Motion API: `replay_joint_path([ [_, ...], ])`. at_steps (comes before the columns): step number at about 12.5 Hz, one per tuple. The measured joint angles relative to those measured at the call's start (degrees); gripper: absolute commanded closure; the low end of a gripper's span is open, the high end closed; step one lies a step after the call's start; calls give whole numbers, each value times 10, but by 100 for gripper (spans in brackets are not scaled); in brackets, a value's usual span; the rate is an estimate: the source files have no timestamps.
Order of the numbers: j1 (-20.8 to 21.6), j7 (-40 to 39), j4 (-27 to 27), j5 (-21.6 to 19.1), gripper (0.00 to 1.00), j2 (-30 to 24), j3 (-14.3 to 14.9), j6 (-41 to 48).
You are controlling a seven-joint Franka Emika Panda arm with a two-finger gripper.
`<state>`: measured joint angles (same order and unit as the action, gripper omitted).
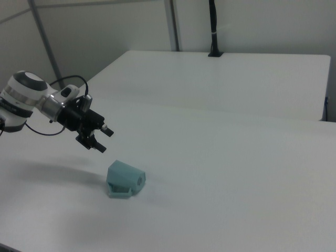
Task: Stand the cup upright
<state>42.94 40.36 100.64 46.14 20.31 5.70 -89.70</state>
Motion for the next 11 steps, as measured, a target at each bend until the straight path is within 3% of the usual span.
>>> replay_joint_path([
  [4,1,52,42,34,0,29,0,0],
  [6,0,63,61,40,6,35,0,0],
  [11,-15,65,70,61,11,49,1,-10],
])
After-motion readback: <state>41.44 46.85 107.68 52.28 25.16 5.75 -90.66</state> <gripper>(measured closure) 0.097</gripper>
